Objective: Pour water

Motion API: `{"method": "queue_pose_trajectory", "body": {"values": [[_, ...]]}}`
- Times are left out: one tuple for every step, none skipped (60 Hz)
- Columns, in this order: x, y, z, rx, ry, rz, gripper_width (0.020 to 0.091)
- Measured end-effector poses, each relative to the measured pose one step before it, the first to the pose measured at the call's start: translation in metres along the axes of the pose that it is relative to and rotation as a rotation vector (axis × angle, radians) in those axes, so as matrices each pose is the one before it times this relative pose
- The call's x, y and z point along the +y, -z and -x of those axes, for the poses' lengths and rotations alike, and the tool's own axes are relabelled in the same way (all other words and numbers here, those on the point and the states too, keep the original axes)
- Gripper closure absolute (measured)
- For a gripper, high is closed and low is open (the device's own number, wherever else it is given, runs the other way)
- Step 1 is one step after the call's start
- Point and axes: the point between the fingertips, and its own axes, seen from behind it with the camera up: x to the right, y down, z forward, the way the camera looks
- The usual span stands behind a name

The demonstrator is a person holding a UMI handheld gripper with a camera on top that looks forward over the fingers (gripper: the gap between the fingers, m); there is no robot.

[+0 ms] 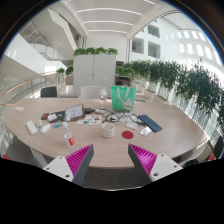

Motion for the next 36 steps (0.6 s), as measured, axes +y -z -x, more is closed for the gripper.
{"method": "queue_pose_trajectory", "body": {"values": [[0.00034,0.00021,-0.00262,0.01015,0.0013,-0.00029,0.0278],[0.00172,0.0005,-0.00137,0.00851,-0.0001,0.00177,0.0281],[0.00258,0.00103,0.00124,0.00689,-0.0017,0.00222,0.0281],[0.00249,0.0009,0.00133,0.00518,-0.0017,0.00153,0.0279],[0.00268,0.00101,0.00287,0.00315,-0.0031,0.0018,0.028],[0.00247,0.00079,0.00254,0.00281,-0.0046,0.00229,0.0278],[0.0025,0.00034,0.00224,0.00358,-0.0053,0.00169,0.0279],[0.00215,0.00408,-0.0017,0.0034,-0.0053,0.00139,0.028],[-0.00757,-0.00437,-0.01515,0.00032,-0.0053,0.00211,0.028],[0.01202,0.00188,0.0196,0.00518,-0.0052,0.00077,0.028],[0.00328,-0.0027,0.00483,0.00382,-0.0027,0.00278,0.028],[0.0026,-0.00036,0.00211,0.00326,-0.0015,0.00205,0.028],[0.00217,-0.00056,0.00151,0.00428,-0.0018,0.00099,0.0279],[0.00216,-0.00065,0.00162,0.0038,-0.0024,0.00034,0.0279],[0.00184,-0.00104,0.00224,0.00124,-0.0027,-0.00073,0.028],[0.0015,-0.00107,0.00315,-0.00338,-0.0036,-0.00265,0.0281],[0.00085,-0.00136,0.00435,-0.00932,-0.0024,-0.00768,0.028],[0.00023,0.00087,0.00413,-0.01573,-0.0017,-0.01349,0.0279],[0.0006,-0.00413,0.00692,-0.01561,0.001,-0.01603,0.0277],[0.00119,-0.00231,0.00529,-0.01658,0.0052,-0.01645,0.0277],[0.00176,-0.00156,0.00555,-0.01502,0.0088,-0.01437,0.028],[0.00303,-0.00224,0.00446,-0.01078,0.0097,-0.01124,0.028],[0.00431,-0.00252,0.00339,-0.00675,0.0092,-0.0075,0.028],[0.00543,-0.00294,0.00348,-0.00474,0.0077,-0.00305,0.0283],[0.00612,-0.00308,0.0043,-0.00599,0.0055,0.00062,0.0286],[0.00665,-0.00391,0.00533,-0.00827,0.0023,0.00431,0.0285],[0.00684,-0.0046,0.00664,-0.01182,-0.0005,0.00632,0.0285],[0.00649,-0.00465,0.00701,-0.01391,-0.0032,0.00517,0.0279],[0.00543,-0.00514,0.00721,-0.01551,-0.004,0.00153,0.028],[0.00451,-0.00557,0.00751,-0.01557,-0.0044,-0.00226,0.028],[0.00375,-0.00663,0.00731,-0.01406,-0.0043,-0.00384,0.028],[0.00381,-0.00695,0.00697,-0.01296,-0.0047,-0.00326,0.0281],[0.0037,-0.00766,0.00659,-0.01127,-0.0046,-0.00191,0.0282],[0.00405,-0.00822,0.00615,-0.01067,-0.0046,0.00135,0.028],[0.00346,-0.0085,0.00658,-0.01151,-0.0037,0.00175,0.0283],[0.00255,-0.00857,0.00646,-0.01403,-0.0028,-0.00059,0.0281]]}}
